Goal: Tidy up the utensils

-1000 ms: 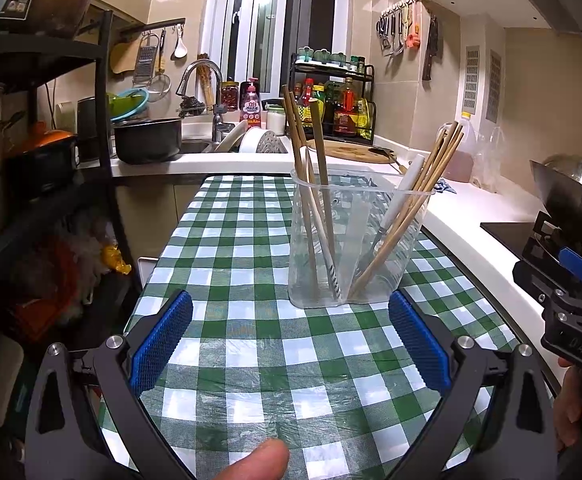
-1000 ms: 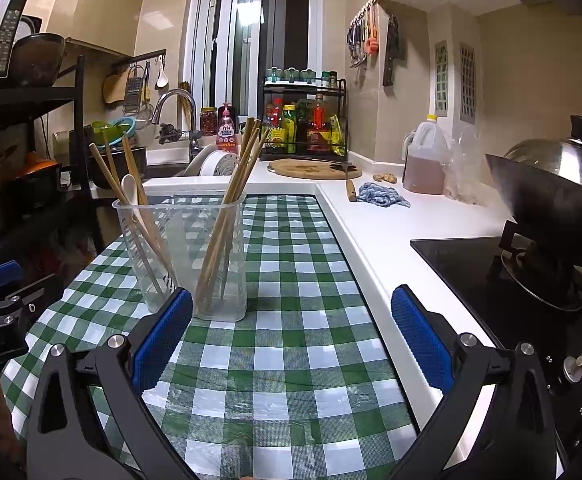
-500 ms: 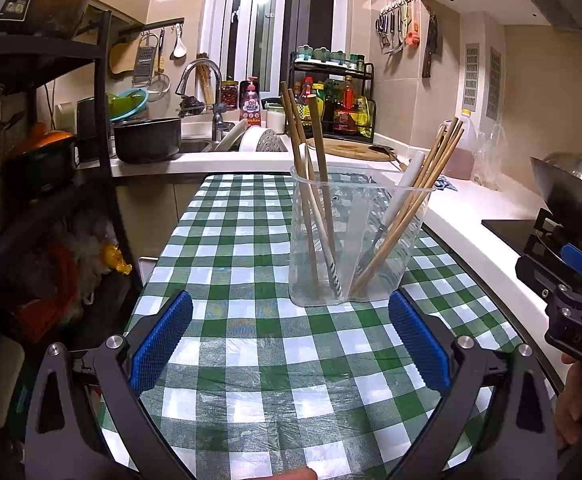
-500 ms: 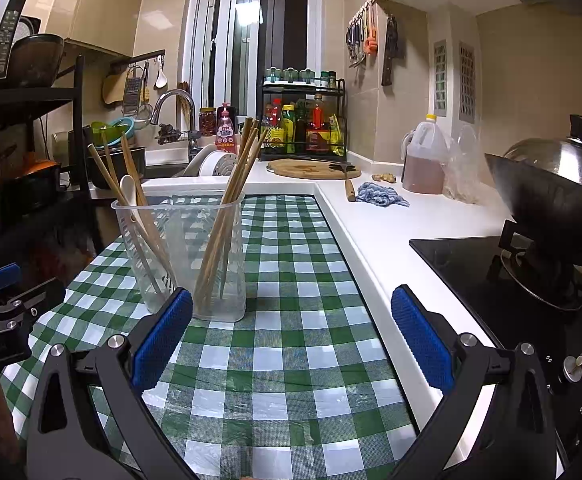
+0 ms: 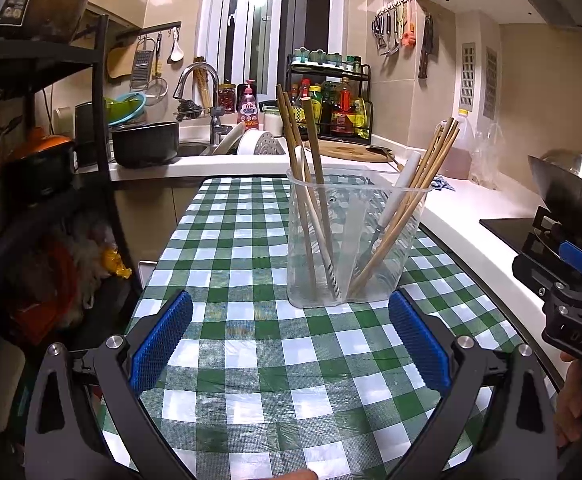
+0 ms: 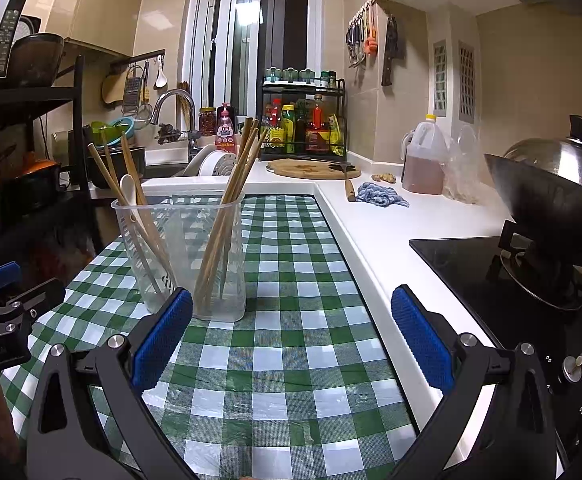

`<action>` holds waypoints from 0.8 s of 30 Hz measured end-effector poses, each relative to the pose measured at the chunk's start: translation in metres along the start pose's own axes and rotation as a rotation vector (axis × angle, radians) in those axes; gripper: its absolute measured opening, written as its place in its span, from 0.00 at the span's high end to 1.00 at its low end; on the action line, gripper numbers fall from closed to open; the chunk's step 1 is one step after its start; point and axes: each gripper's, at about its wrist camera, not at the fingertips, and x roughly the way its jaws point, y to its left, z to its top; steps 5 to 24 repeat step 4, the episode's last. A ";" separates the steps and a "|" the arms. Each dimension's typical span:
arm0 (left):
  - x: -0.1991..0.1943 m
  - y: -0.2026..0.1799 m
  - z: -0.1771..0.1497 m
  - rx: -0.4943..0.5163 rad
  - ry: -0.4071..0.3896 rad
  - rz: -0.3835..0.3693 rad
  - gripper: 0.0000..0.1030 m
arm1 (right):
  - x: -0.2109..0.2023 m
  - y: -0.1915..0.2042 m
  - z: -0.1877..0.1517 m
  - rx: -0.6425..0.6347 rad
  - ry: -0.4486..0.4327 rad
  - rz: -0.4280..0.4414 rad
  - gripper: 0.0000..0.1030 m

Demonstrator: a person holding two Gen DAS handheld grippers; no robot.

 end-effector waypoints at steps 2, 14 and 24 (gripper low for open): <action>0.001 0.001 0.000 -0.008 0.003 -0.001 0.07 | 0.000 0.000 0.000 -0.001 0.001 -0.001 0.05; 0.001 0.002 0.000 -0.009 0.007 -0.001 0.07 | 0.000 0.000 0.000 0.000 -0.001 -0.001 0.05; 0.001 0.002 0.000 -0.009 0.007 -0.001 0.07 | 0.000 0.000 0.000 0.000 -0.001 -0.001 0.05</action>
